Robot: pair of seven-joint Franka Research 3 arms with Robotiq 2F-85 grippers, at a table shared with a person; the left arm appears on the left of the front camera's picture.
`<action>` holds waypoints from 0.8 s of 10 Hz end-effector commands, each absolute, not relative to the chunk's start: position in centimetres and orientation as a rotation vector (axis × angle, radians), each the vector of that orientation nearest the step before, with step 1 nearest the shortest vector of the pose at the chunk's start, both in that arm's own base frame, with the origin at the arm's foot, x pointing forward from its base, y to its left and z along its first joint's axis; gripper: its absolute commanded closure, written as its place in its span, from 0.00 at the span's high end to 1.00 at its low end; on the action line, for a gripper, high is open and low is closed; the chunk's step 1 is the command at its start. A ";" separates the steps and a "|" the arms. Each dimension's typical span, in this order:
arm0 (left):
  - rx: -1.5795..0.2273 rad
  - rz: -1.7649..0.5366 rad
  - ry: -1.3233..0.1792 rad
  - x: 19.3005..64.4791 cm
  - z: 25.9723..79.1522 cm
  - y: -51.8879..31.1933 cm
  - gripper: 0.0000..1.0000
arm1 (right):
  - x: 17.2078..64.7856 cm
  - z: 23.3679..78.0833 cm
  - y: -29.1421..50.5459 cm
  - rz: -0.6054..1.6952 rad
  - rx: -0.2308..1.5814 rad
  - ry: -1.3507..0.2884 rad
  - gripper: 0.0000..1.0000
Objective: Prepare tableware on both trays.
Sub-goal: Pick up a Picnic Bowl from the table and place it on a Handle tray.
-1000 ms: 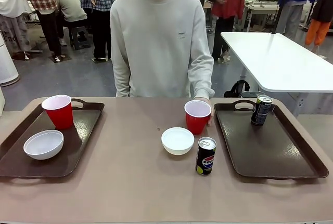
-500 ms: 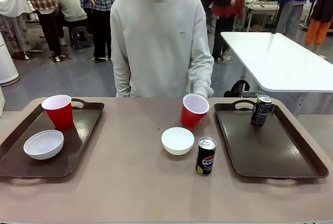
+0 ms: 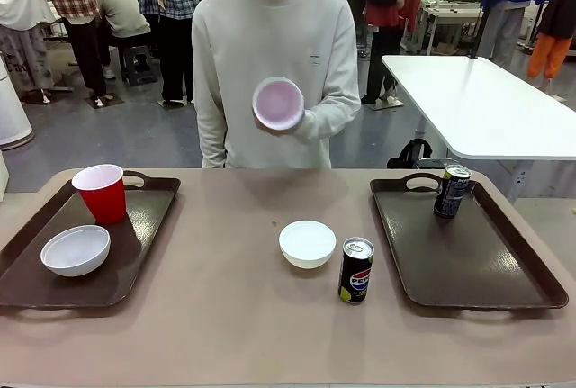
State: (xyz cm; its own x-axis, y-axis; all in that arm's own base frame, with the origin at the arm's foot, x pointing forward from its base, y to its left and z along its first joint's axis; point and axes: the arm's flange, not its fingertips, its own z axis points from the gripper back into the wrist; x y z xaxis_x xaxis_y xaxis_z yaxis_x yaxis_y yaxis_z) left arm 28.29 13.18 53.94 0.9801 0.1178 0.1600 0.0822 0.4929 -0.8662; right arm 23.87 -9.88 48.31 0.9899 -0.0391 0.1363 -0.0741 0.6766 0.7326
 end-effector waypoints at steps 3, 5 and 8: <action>-1.073 0.003 -0.228 28.1 53.6 13.0 1.00 | 32.8 52.6 -0.7 -0.215 0.620 0.014 1.00; -1.073 0.003 -0.228 28.1 53.6 13.0 1.00 | 36.7 53.8 2.4 -0.375 0.605 -0.055 1.00; -1.073 0.003 -0.228 28.1 53.6 13.0 1.00 | 36.8 51.6 4.8 -0.271 0.494 0.065 1.00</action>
